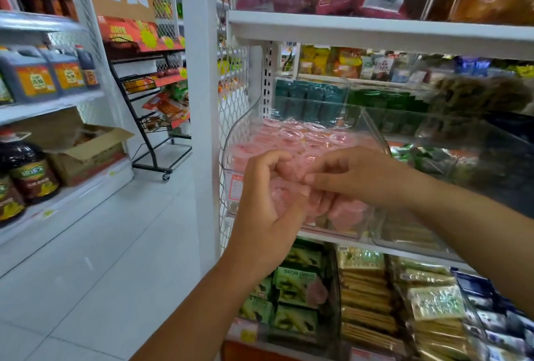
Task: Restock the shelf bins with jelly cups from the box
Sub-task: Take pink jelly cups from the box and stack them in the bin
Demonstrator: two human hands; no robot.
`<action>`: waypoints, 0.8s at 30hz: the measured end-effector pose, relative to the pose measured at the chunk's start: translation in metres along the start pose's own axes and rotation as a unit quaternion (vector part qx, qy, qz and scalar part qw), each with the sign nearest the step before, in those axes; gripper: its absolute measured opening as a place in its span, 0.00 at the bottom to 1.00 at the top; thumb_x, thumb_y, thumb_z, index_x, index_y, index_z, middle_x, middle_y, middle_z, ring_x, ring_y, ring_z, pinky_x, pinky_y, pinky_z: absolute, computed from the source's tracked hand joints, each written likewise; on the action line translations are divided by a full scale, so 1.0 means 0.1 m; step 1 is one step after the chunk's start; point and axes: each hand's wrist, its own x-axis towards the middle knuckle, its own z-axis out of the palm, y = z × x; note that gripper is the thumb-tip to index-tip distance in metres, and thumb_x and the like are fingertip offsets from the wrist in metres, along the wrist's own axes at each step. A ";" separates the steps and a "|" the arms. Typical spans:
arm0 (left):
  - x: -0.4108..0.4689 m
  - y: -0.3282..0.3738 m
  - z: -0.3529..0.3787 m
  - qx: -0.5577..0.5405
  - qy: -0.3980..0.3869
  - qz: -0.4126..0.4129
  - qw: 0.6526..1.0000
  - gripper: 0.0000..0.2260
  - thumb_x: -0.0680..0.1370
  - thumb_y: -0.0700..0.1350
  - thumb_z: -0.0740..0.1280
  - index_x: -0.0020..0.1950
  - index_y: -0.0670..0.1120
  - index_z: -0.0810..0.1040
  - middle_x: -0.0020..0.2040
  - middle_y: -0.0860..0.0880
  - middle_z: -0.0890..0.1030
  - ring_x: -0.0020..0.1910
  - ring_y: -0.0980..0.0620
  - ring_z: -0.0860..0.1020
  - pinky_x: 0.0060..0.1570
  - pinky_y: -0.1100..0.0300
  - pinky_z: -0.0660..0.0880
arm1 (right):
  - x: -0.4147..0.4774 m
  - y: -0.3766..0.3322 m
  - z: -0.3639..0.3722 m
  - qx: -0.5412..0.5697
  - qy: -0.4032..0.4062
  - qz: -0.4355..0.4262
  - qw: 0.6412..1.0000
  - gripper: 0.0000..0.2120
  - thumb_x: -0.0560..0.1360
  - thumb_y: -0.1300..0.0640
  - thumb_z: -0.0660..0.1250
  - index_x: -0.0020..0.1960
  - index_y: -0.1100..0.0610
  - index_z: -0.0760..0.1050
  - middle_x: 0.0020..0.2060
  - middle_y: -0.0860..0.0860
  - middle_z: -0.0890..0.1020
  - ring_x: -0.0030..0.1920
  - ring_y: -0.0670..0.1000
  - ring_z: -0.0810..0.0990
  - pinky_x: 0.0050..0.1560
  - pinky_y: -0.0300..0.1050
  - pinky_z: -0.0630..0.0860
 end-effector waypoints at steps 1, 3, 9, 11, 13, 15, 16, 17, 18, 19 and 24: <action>0.01 0.01 0.01 0.013 0.001 0.035 0.999 0.18 0.75 0.46 0.69 0.62 0.52 0.67 0.55 0.51 0.72 0.57 0.55 0.73 0.55 0.70 0.68 | -0.01 -0.01 0.02 0.063 -0.028 0.037 0.997 0.07 0.77 0.62 0.66 0.52 0.64 0.79 0.37 0.58 0.84 0.35 0.52 0.84 0.39 0.41 0.82; 0.06 0.00 0.03 0.036 0.006 0.091 0.995 0.20 0.75 0.48 0.68 0.63 0.50 0.64 0.56 0.48 0.69 0.58 0.54 0.71 0.57 0.71 0.66 | 0.00 -0.02 0.03 0.168 -0.049 0.079 0.981 0.10 0.77 0.65 0.65 0.56 0.67 0.77 0.36 0.58 0.84 0.32 0.51 0.83 0.34 0.39 0.82; 0.23 0.04 -0.06 0.092 -0.069 0.106 0.988 0.23 0.78 0.56 0.62 0.68 0.49 0.61 0.63 0.48 0.66 0.66 0.54 0.66 0.66 0.66 0.63 | 0.06 -0.08 -0.15 0.105 0.080 0.047 0.990 0.10 0.72 0.70 0.69 0.53 0.63 0.79 0.37 0.59 0.85 0.33 0.52 0.83 0.32 0.37 0.79; 0.35 -0.04 -0.24 0.225 -0.077 0.105 0.966 0.23 0.79 0.56 0.58 0.72 0.48 0.64 0.69 0.50 0.66 0.71 0.53 0.63 0.72 0.60 0.59 | 0.11 -0.13 -0.33 0.032 0.147 0.022 0.988 0.08 0.72 0.66 0.71 0.51 0.60 0.81 0.35 0.57 0.85 0.33 0.50 0.84 0.34 0.38 0.80; 0.44 -0.17 -0.41 0.369 -0.117 0.115 0.915 0.23 0.80 0.54 0.56 0.74 0.51 0.65 0.75 0.52 0.63 0.76 0.53 0.56 0.75 0.58 0.49 | 0.18 -0.15 -0.48 -0.043 0.162 0.044 0.985 0.07 0.73 0.65 0.71 0.50 0.58 0.82 0.36 0.56 0.85 0.34 0.49 0.83 0.39 0.40 0.82; 0.47 -0.28 -0.48 0.432 -0.163 0.088 0.882 0.20 0.82 0.51 0.56 0.75 0.54 0.65 0.77 0.54 0.60 0.78 0.53 0.52 0.75 0.56 0.44 | 0.27 -0.13 -0.49 -0.115 0.132 0.085 0.981 0.07 0.74 0.65 0.70 0.51 0.58 0.82 0.33 0.54 0.85 0.32 0.47 0.83 0.38 0.38 0.81; 0.47 -0.31 -0.49 0.443 -0.170 0.079 0.877 0.20 0.82 0.51 0.55 0.74 0.55 0.66 0.77 0.54 0.61 0.78 0.53 0.54 0.75 0.55 0.44 | 0.31 -0.11 -0.47 -0.127 0.115 0.099 0.980 0.08 0.74 0.66 0.69 0.52 0.59 0.81 0.30 0.52 0.84 0.29 0.45 0.82 0.32 0.35 0.79; 0.48 -0.32 -0.49 0.447 -0.169 0.077 0.875 0.20 0.81 0.51 0.54 0.73 0.55 0.68 0.76 0.55 0.64 0.77 0.53 0.57 0.74 0.54 0.46 | 0.35 -0.09 -0.43 -0.125 0.102 0.110 0.981 0.08 0.75 0.67 0.68 0.53 0.60 0.80 0.27 0.51 0.83 0.26 0.44 0.80 0.27 0.33 0.75; 0.48 -0.31 -0.48 0.451 -0.164 0.078 0.874 0.21 0.80 0.52 0.53 0.73 0.56 0.69 0.75 0.55 0.66 0.76 0.53 0.59 0.74 0.53 0.47 | 0.38 -0.08 -0.41 -0.118 0.095 0.114 0.982 0.09 0.75 0.68 0.67 0.55 0.62 0.79 0.25 0.51 0.82 0.24 0.43 0.80 0.25 0.32 0.73; 0.49 -0.31 -0.47 0.454 -0.158 0.081 0.873 0.21 0.80 0.52 0.52 0.72 0.56 0.69 0.74 0.55 0.67 0.75 0.52 0.61 0.73 0.53 0.49 | 0.41 -0.05 -0.39 -0.112 0.095 0.115 0.982 0.09 0.76 0.68 0.67 0.56 0.63 0.79 0.24 0.51 0.81 0.23 0.43 0.79 0.24 0.32 0.73; 0.49 -0.35 -0.45 0.457 -0.149 0.094 0.872 0.21 0.80 0.50 0.53 0.72 0.55 0.70 0.73 0.54 0.69 0.75 0.51 0.62 0.74 0.50 0.49 | 0.43 0.00 -0.38 -0.124 0.112 0.097 0.981 0.09 0.76 0.65 0.68 0.56 0.61 0.80 0.30 0.52 0.84 0.27 0.46 0.82 0.29 0.35 0.77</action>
